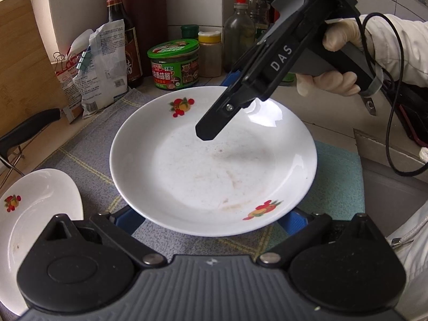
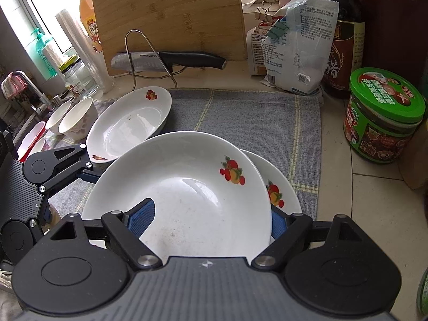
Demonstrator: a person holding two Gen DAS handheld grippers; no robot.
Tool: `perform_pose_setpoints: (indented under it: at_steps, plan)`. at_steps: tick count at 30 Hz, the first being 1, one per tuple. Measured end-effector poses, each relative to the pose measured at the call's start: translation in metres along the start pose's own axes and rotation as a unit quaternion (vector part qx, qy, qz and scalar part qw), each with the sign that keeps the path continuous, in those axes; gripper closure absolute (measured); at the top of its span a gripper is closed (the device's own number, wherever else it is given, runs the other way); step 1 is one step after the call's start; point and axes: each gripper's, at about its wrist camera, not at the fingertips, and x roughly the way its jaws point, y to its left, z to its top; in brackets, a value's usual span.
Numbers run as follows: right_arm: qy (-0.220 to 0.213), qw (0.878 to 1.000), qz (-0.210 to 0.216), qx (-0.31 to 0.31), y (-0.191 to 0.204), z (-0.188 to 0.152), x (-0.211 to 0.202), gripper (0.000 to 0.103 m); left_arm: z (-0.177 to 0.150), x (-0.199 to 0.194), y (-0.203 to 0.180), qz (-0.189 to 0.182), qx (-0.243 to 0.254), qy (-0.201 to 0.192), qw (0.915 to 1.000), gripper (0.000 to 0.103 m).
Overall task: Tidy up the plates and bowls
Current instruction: 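Lower the large plate with both tools over the stained plate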
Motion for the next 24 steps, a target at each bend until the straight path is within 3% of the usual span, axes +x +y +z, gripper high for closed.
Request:
perform_pose_setpoints:
  at_steps: [24]
  plan:
    - [0.021, 1.0, 0.004, 0.008, -0.016, 0.001, 0.016, 0.013, 0.012, 0.016, 0.006, -0.018, -0.001, 0.05, 0.9986, 0.001]
